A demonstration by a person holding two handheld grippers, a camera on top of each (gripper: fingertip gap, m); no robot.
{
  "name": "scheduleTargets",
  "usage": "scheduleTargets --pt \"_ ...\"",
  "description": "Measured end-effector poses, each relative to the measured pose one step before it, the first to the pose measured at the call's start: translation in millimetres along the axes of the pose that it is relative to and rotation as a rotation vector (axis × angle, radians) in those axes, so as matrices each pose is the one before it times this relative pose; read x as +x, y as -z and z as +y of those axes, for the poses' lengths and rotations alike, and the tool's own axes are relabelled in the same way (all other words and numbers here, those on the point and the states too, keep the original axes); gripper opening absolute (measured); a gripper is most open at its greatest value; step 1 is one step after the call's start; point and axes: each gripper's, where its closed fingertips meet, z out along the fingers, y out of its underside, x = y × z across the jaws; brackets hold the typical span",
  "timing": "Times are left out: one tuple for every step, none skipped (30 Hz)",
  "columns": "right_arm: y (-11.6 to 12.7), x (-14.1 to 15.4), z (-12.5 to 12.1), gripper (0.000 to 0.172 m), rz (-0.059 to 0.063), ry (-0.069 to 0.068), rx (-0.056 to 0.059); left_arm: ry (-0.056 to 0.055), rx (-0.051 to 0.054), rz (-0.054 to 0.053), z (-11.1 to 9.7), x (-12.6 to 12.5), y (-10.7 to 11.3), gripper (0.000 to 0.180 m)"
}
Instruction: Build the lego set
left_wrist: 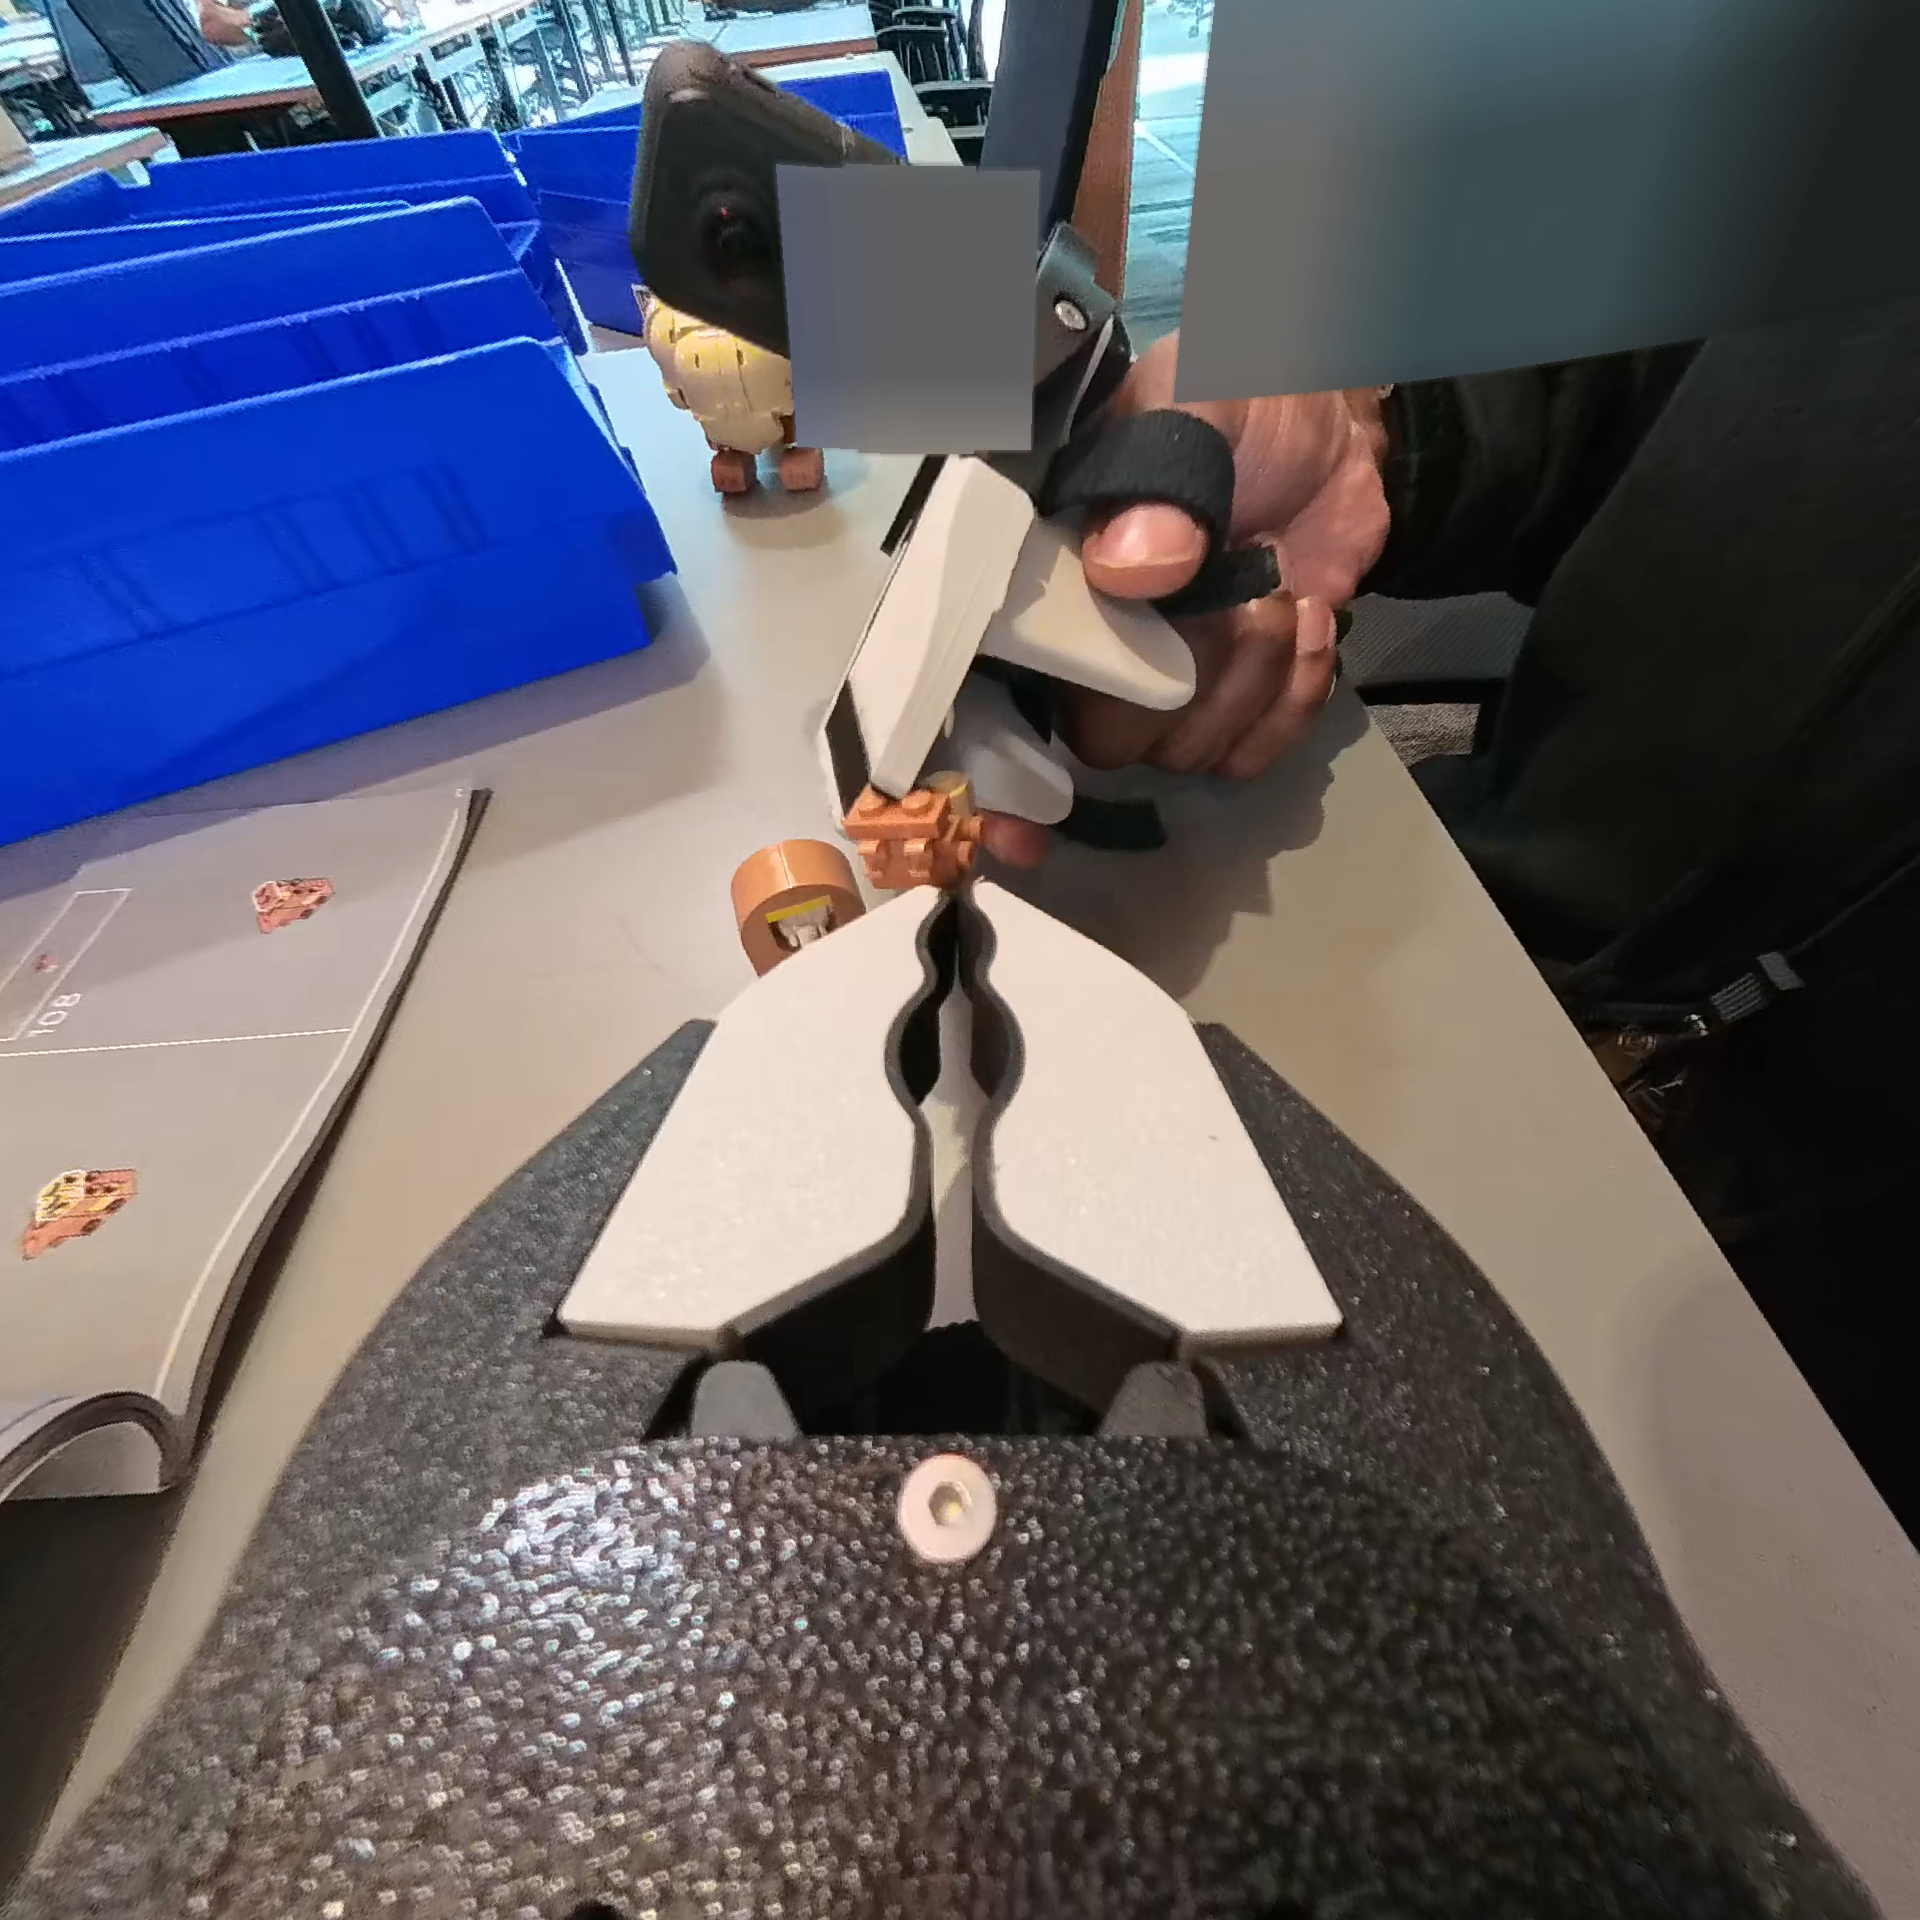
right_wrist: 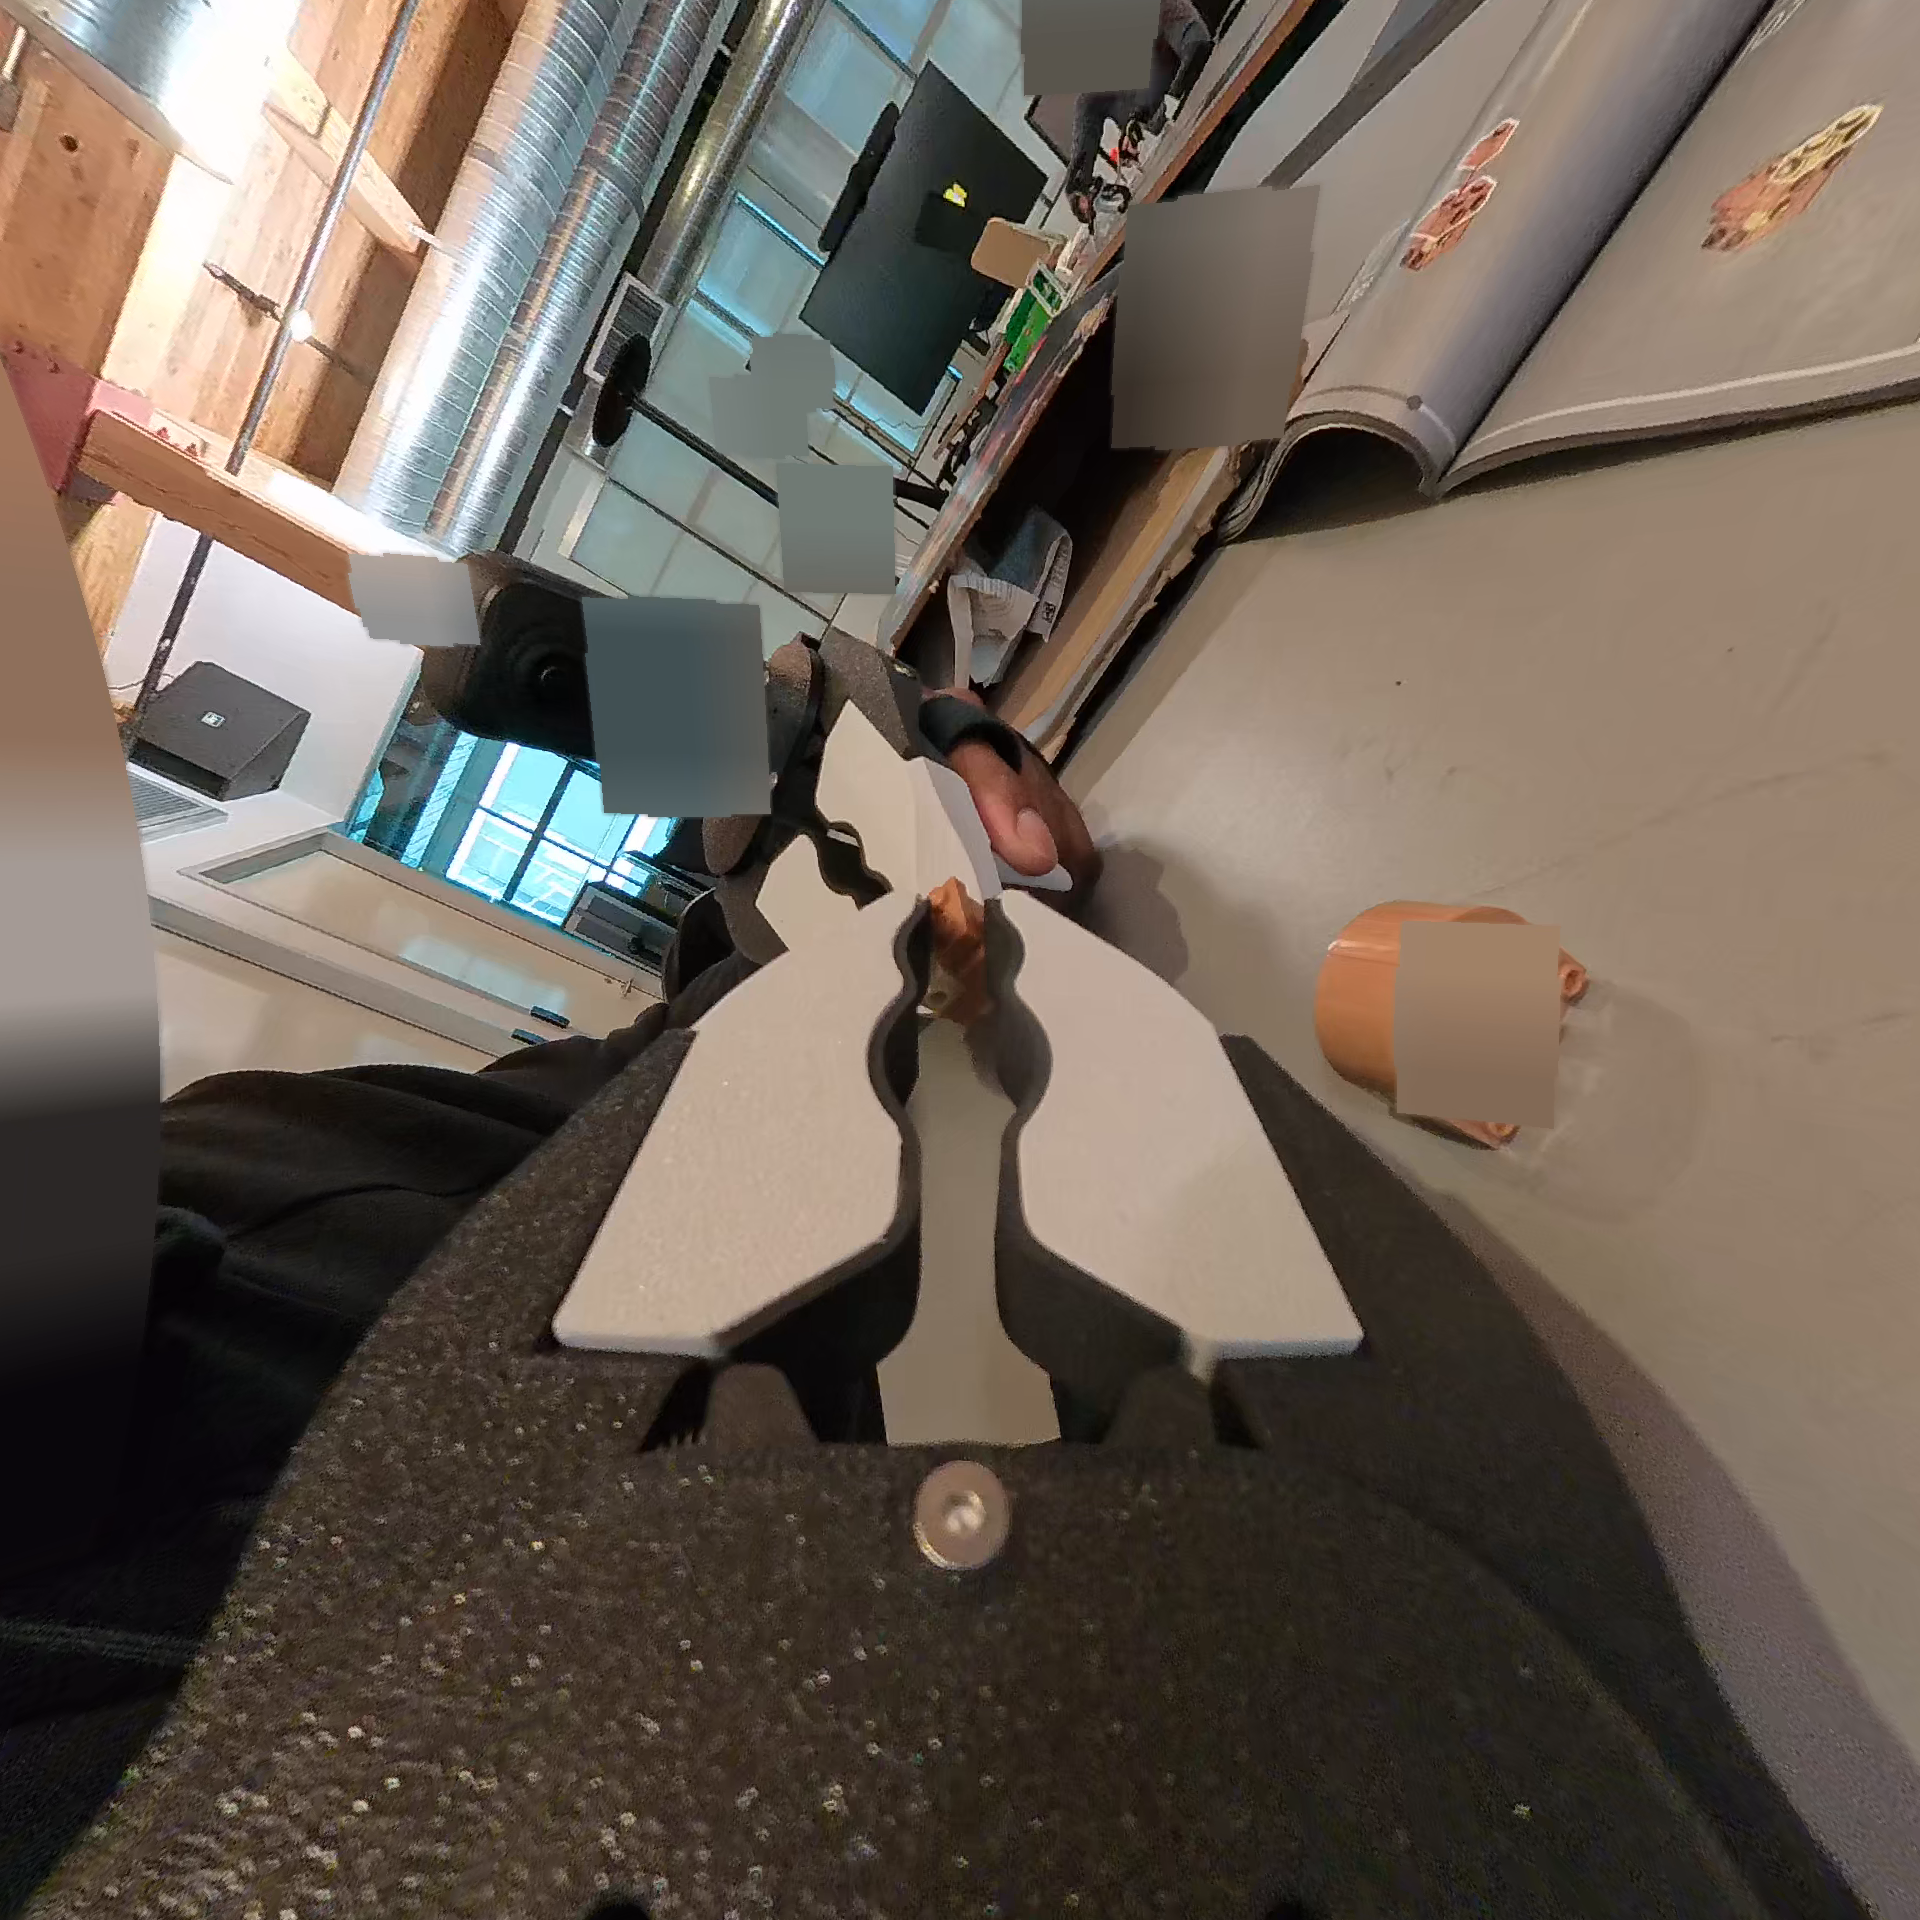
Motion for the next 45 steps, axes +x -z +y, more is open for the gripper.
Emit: scheduleTargets --pt "0.14 -0.05 -0.12 0.009 -0.0006 -0.0019 -0.001 0.0018 0.0007 -0.002 0.0 -0.43 0.12 0.0" --pt "0.15 -0.03 0.12 0.009 -0.0002 -0.0006 -0.0027 0.0018 0.0005 -0.0009 -0.1 -0.27 0.08 0.0" --pt "0.09 0.05 -0.01 0.01 0.0002 0.0002 -0.003 0.0002 0.0008 -0.0012 -0.07 -0.18 0.03 0.0" --pt "0.09 0.03 0.07 0.01 -0.0006 -0.0002 -0.0019 -0.0004 0.0012 -0.0018 -0.2 -0.23 0.08 0.0" --pt "-0.05 0.19 0.21 0.01 -0.0012 -0.0014 -0.0027 -0.0002 0.0009 -0.0005 -0.03 0.01 0.19 0.0" --pt "0.03 -0.12 0.1 0.01 -0.0042 -0.0042 -0.0009 -0.0009 0.001 0.0 -0.17 0.07 0.13 0.0" --pt "0.0 0.04 0.03 0.01 -0.0041 -0.0053 -0.0002 -0.0015 -0.0001 -0.0005 0.06 0.1 -0.11 0.0" --pt "0.05 0.14 0.09 0.01 -0.0036 -0.0039 0.0001 -0.0019 -0.0005 0.0 0.01 0.12 -0.05 0.0" --pt "-0.01 -0.19 -0.02 0.01 -0.0033 -0.0029 0.0006 -0.0019 0.0007 0.0005 -0.07 0.19 0.08 0.0" --pt "0.04 -0.35 -0.02 0.01 -0.003 -0.0005 0.0007 -0.0027 0.0032 0.0003 -0.41 0.11 0.14 0.0" --pt "-0.06 -0.44 -0.04 0.01 -0.0018 0.0023 0.0004 -0.0021 0.0029 -0.0003 -0.33 0.12 0.29 0.0" --pt "-0.1 -0.38 -0.08 0.01 -0.0016 0.0017 -0.0001 -0.0013 0.0025 0.0 -0.33 0.17 0.19 0.0" --pt "-0.05 -0.47 -0.06 0.01 -0.0025 0.0002 -0.0006 -0.0023 0.0031 0.0005 -0.37 0.13 0.24 0.0" --pt "0.05 -0.49 -0.03 0.01 -0.0025 0.0001 -0.0006 -0.003 0.0027 0.0002 -0.29 0.22 0.11 0.0" --pt "-0.01 -0.32 -0.14 0.01 -0.0018 0.0011 0.0002 -0.0037 0.0025 -0.0011 -0.38 0.03 0.07 0.0" --pt "0.09 -0.19 -0.18 0.009 -0.0015 0.0006 0.0005 -0.003 0.0018 -0.0006 -0.21 0.08 0.04 0.0" --pt "-0.09 -0.17 -0.16 0.009 -0.0012 -0.0002 0.0012 -0.001 0.001 0.0002 -0.09 0.01 0.06 0.0" --pt "-0.09 -0.1 -0.16 0.009 -0.0008 0.0001 0.0012 0.0006 0.0003 0.0014 -0.02 0.09 0.02 0.0" --pt "-0.07 -0.29 -0.21 0.008 -0.0016 0.001 0.002 0.0005 0.0019 0.0013 -0.24 0.07 0.15 0.0" --pt "0.0 -0.34 -0.36 0.008 -0.0008 0.002 0.0044 0.0013 0.0033 -0.0008 -0.35 -0.23 0.22 0.0" --pt "0.02 -0.51 -0.41 0.008 -0.001 0.0021 0.0052 0.0023 0.0039 -0.001 -0.51 -0.42 0.21 0.0" --pt "-0.01 -0.59 -0.13 0.008 -0.0016 0.0045 0.0037 0.002 0.0037 -0.0005 -0.51 -0.23 0.18 0.0" --pt "0.17 -0.07 0.13 0.008 0.0015 0.0041 0.0015 0.001 -0.0007 -0.002 0.09 -0.37 -0.03 0.001" --pt "0.16 0.0 0.32 0.008 0.0015 0.0037 0.0003 -0.0012 -0.0017 -0.0039 0.16 -0.37 -0.33 0.002" --pt "0.05 -0.27 0.31 0.008 -0.0014 0.0013 -0.0003 -0.002 -0.0016 -0.0031 0.08 -0.06 -0.42 0.003" --pt "-0.03 -0.2 0.2 0.008 -0.0015 -0.002 0.0011 -0.0018 -0.0016 -0.0034 0.09 -0.08 -0.42 0.004" --pt "0.13 0.07 -0.01 0.008 -0.0003 -0.0026 0.0022 -0.0014 -0.0026 -0.0053 0.18 -0.34 -0.47 0.005" --pt "0.02 0.09 0.12 0.008 0.0004 -0.0009 0.0007 -0.0013 -0.0031 -0.0075 0.33 -0.69 -0.5 0.008" --pt "-0.04 0.09 0.24 0.008 0.0009 -0.0001 -0.0001 -0.0014 -0.0034 -0.0088 0.37 -0.87 -0.48 0.011" --pt "-0.1 0.42 0.21 0.008 0.0024 -0.0001 -0.0003 -0.0044 0.0006 -0.0065 -0.22 -0.34 -0.5 0.013" --pt "-0.07 0.12 0.24 0.008 0.0011 -0.001 0.0003 -0.0069 0.0034 -0.0068 -0.77 0.01 -0.68 0.016" --pt "-0.2 -0.02 0.15 0.007 0.0003 -0.0019 0.0008 -0.0083 0.0014 -0.0066 -0.56 0.21 -0.84 0.018" --pt "-0.35 0.28 0.12 0.007 0.0014 -0.002 0.0005 -0.0092 -0.0011 0.0003 -0.16 1.21 -0.97 0.018" --pt "-0.32 -0.09 0.48 0.007 -0.0002 -0.0004 -0.002 -0.0073 -0.003 -0.0004 0.11 1.12 -0.8 0.018" --pt "-0.13 -0.44 -0.01 0.007 -0.0012 0.0015 0.0019 -0.0052 -0.0034 -0.0068 0.34 -0.19 -0.46 0.018" --pt "-0.12 -0.01 0.2 0.007 0.0011 0.0022 -0.0006 -0.0012 0.0005 -0.0016 -0.06 -0.03 0.11 0.018" --pt "0.04 -0.21 0.11 0.007 0.0 0.0029 -0.0001 0.0044 0.0033 0.0034 -0.46 0.22 0.34 0.018" --pt "-0.04 -0.25 0.08 0.007 0.0002 0.0028 0.0007 0.0099 0.0034 0.0063 -0.43 0.36 0.21 0.018" --pt "0.09 -0.03 -0.02 0.007 0.0011 0.0017 0.0009 0.0088 0.0024 0.0061 -0.35 0.22 0.16 0.018" --pt "0.18 0.19 -0.33 0.007 0.002 0.0 0.002 0.0055 0.0027 0.0046 -0.32 0.2 0.22 0.016" --pt "0.08 -0.03 0.08 0.007 -0.0007 -0.001 -0.0008 0.0044 0.0017 0.0024 -0.29 0.07 0.08 0.016" --pt "0.05 -0.04 0.25 0.008 -0.0002 -0.0005 -0.0021 0.0006 0.001 0.0021 -0.1 0.36 0.06 0.016" --pt "0.04 -0.23 0.45 0.008 -0.0015 0.001 -0.0036 -0.002 0.0019 0.0025 -0.2 0.5 0.13 0.016" --pt "0.08 -0.48 0.53 0.008 -0.002 0.0015 -0.0044 -0.0017 0.0028 0.0026 -0.38 0.46 0.18 0.016" --pt "0.14 -0.22 0.67 0.008 -0.0015 0.0004 -0.0061 -0.0017 0.0008 0.003 -0.09 0.54 0.08 0.016"
